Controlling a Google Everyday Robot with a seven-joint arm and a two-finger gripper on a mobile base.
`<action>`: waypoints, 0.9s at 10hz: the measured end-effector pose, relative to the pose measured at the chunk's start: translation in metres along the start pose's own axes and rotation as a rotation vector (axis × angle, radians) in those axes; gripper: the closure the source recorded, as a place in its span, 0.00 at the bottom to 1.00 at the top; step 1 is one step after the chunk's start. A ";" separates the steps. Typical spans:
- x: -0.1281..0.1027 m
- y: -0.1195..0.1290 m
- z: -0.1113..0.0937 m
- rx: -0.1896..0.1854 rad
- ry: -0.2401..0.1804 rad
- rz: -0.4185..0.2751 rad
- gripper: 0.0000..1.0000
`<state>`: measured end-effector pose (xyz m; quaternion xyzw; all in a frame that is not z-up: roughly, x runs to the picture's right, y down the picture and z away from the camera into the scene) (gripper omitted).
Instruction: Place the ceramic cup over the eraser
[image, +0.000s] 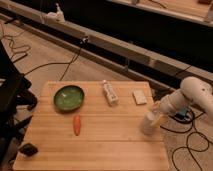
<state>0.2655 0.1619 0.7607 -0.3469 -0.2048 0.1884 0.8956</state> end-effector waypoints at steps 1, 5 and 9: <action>0.003 0.001 0.007 -0.017 -0.010 0.012 0.35; 0.007 0.001 0.023 -0.061 -0.055 0.041 0.48; 0.004 -0.004 0.024 -0.063 -0.071 0.024 0.88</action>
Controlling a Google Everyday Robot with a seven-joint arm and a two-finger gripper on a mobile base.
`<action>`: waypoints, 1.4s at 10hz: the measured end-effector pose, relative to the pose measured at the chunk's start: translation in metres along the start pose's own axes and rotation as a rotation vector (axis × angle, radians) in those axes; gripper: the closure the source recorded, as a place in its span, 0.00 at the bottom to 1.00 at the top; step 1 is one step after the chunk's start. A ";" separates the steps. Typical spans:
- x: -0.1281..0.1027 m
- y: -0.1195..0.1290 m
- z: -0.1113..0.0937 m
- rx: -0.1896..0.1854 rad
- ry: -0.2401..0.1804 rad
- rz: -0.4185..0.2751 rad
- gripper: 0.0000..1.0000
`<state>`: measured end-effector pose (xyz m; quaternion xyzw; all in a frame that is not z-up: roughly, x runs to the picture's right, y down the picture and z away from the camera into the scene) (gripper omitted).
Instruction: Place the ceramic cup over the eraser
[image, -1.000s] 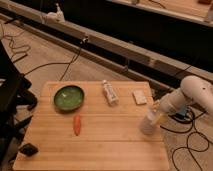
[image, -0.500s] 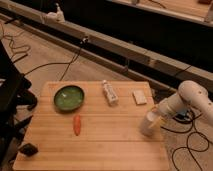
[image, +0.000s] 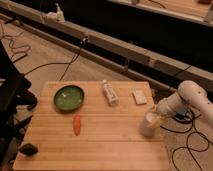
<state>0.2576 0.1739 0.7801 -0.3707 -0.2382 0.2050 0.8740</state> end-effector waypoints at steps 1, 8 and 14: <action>-0.001 -0.003 -0.004 0.010 0.008 -0.003 0.97; -0.115 -0.018 -0.063 0.086 0.027 -0.195 1.00; -0.309 0.047 0.005 -0.122 -0.090 -0.494 1.00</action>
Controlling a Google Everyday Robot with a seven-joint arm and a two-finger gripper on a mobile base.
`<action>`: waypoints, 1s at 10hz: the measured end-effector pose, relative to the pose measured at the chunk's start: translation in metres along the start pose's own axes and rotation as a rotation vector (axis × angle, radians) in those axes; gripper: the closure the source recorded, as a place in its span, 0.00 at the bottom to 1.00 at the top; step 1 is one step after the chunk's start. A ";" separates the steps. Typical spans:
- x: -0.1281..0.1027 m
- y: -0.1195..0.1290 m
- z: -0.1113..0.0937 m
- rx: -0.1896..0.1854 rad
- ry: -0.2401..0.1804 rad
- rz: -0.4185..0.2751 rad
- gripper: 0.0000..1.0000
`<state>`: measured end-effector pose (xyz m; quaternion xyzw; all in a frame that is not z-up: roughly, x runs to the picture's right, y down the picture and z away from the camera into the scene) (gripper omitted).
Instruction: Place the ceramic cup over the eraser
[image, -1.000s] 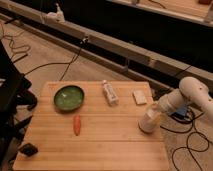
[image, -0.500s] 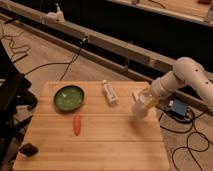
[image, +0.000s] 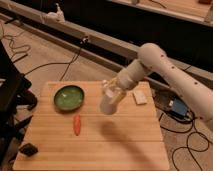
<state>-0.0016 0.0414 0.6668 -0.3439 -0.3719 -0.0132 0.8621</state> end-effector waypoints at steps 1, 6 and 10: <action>-0.005 0.001 0.004 -0.008 -0.005 -0.005 1.00; -0.003 0.001 0.003 -0.006 -0.005 -0.001 1.00; -0.005 0.001 0.005 -0.011 -0.002 -0.008 1.00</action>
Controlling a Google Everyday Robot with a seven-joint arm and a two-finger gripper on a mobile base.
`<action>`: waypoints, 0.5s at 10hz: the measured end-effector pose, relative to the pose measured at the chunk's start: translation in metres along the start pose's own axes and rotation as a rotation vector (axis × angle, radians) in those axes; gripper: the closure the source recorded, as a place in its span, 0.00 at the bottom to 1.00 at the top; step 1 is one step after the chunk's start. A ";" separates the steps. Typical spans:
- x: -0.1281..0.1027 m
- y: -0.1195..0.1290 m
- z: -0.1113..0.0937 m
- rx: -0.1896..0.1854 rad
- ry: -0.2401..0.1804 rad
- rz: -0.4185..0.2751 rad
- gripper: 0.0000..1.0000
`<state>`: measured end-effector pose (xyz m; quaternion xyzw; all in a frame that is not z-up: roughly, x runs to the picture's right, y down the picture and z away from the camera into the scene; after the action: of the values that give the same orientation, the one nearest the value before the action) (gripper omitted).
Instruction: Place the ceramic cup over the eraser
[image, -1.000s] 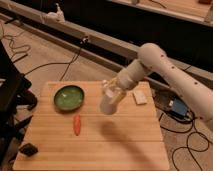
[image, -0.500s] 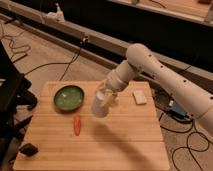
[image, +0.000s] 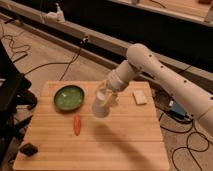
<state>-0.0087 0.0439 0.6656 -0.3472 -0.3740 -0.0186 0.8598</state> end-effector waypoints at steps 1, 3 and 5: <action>-0.010 -0.002 0.007 -0.016 -0.005 -0.021 1.00; -0.054 -0.008 0.041 -0.085 -0.066 -0.108 1.00; -0.086 -0.008 0.067 -0.142 -0.112 -0.177 1.00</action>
<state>-0.1153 0.0587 0.6459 -0.3732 -0.4485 -0.1015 0.8057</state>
